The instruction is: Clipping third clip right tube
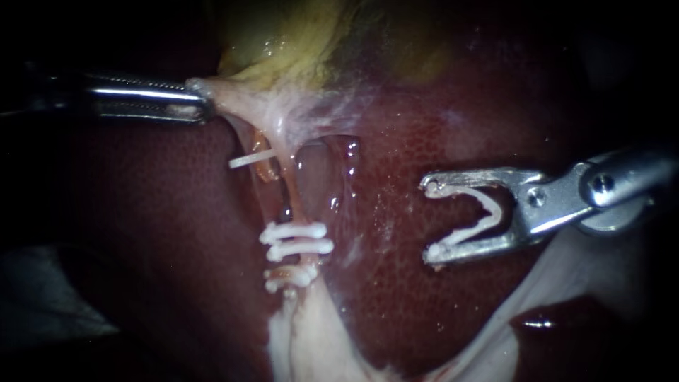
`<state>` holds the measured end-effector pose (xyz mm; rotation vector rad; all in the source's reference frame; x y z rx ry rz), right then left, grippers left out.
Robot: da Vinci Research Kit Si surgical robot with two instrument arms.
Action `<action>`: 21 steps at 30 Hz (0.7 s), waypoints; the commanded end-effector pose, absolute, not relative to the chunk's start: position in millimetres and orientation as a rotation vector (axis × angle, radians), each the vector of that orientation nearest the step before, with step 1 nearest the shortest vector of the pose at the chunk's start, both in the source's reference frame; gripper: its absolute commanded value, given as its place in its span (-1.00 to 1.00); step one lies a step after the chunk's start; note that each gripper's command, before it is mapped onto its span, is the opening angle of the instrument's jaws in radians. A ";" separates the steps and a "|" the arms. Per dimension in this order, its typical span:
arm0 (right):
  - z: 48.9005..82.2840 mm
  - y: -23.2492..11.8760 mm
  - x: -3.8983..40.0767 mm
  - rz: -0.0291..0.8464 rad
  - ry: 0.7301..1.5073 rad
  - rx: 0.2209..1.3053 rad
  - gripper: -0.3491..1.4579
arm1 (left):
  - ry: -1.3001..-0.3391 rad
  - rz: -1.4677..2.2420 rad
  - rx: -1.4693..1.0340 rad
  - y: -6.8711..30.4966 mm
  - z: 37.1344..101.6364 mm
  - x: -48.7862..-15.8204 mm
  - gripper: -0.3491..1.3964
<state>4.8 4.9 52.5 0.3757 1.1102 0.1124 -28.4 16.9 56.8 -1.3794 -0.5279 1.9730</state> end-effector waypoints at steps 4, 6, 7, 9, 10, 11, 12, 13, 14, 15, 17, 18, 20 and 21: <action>52.9 4.8 6.1 0.193 1.100 0.430 -0.07 | -0.533 1.978 -1.383 16.3 57.2 -28.9 -1.00; 53.3 4.9 6.8 0.235 1.093 0.459 -0.07 | -0.535 1.978 -1.385 16.2 57.3 -28.9 -1.00; 53.5 5.0 7.2 0.251 1.090 0.469 -0.07 | -0.538 1.978 -1.386 16.2 57.3 -29.0 -1.00; 54.1 5.0 7.9 0.269 1.087 0.488 -0.08 | -0.540 1.979 -1.387 16.1 57.3 -29.0 -1.00; 54.4 5.0 8.3 0.278 1.086 0.496 -0.08 | -0.539 1.979 -1.387 16.1 57.3 -29.1 -1.00; 54.8 5.0 8.7 0.282 1.085 0.500 -0.08 | -0.539 1.979 -1.387 16.0 57.2 -29.1 -1.00; 55.4 4.9 9.2 0.289 1.084 0.510 -0.08 | -0.542 1.979 -1.388 16.0 57.2 -29.1 -1.00; 55.8 4.8 9.6 0.294 1.082 0.510 -0.08 | -0.542 1.979 -1.388 15.9 57.2 -29.2 -1.00; 56.3 4.8 10.0 0.303 1.080 0.518 -0.08 | -0.541 1.979 -1.388 15.9 57.2 -29.2 -1.00; 56.9 4.7 10.5 0.313 1.077 0.523 -0.08 | -0.544 1.979 -1.389 15.9 57.1 -29.2 -1.00; 58.0 4.6 11.4 0.320 1.075 0.530 -0.08 | -0.544 1.979 -1.389 15.8 57.0 -29.3 -1.00; 58.6 4.7 11.9 0.326 1.076 0.531 -0.08 | -0.543 1.979 -1.389 15.8 57.0 -29.3 -1.00; 59.6 4.7 12.7 0.335 1.073 0.536 -0.08 | -0.546 1.979 -1.390 15.7 56.9 -29.4 -1.00; 60.2 4.7 13.2 0.337 1.073 0.543 -0.08 | -0.546 1.979 -1.390 15.7 56.9 -29.5 -1.00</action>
